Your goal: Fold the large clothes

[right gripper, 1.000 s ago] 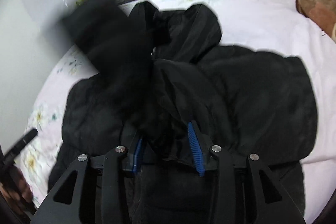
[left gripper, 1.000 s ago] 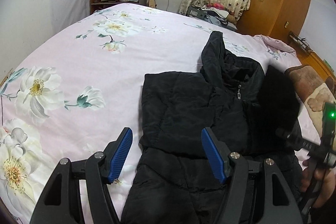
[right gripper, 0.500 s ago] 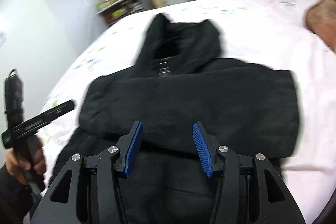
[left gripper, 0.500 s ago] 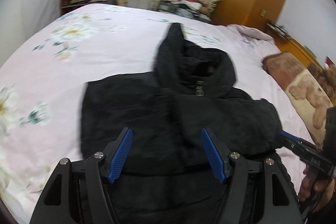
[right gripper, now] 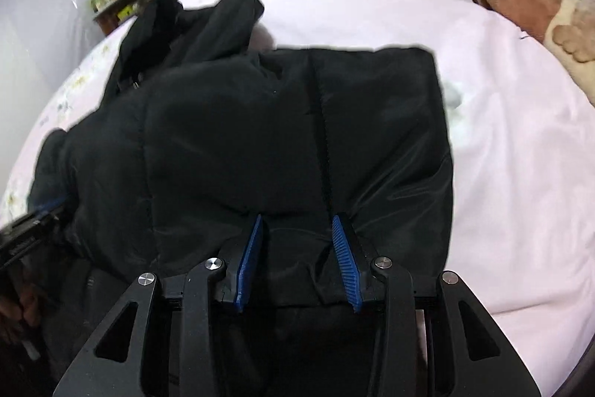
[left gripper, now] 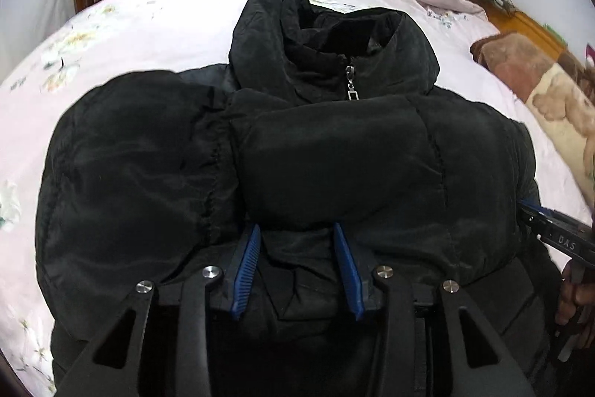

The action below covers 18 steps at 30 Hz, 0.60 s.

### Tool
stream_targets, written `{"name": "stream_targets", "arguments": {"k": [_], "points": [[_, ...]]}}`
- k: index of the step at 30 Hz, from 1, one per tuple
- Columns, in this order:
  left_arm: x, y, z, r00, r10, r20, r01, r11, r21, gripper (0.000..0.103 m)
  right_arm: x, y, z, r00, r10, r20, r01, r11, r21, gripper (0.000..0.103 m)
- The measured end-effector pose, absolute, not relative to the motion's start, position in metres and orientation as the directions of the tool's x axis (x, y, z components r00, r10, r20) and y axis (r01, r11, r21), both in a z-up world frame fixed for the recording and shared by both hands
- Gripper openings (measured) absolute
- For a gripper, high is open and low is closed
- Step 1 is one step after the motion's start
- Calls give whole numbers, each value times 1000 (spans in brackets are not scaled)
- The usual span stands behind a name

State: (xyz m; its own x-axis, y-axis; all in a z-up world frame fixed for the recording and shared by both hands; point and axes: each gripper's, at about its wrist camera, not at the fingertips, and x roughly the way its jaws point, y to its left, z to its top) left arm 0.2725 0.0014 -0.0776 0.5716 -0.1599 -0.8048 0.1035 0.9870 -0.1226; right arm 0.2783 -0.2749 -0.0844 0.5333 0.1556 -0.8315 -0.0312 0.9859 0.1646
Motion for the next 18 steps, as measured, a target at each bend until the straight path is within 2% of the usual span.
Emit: {"name": "stream_targets", "arguments": {"k": [6,9,12,18], "points": [[265,15,-60,554,-181,-813,76,983,-167,44,282,-282,-66,538,160,-828,-40,986,164,40],[261,18,-34,602,-205,-771,93,978,-187,44,272,-292,-33,615,183,-767,-67,981,180,40],[274,10,-15,655,-189,-731,113,982,-153,44,285,-302,-14,658,159,-736,-54,985,164,40],[321,7,-63,596,-120,-794,74,993,-94,44,331,-307,-39,608,113,-786,-21,992,127,40]]}}
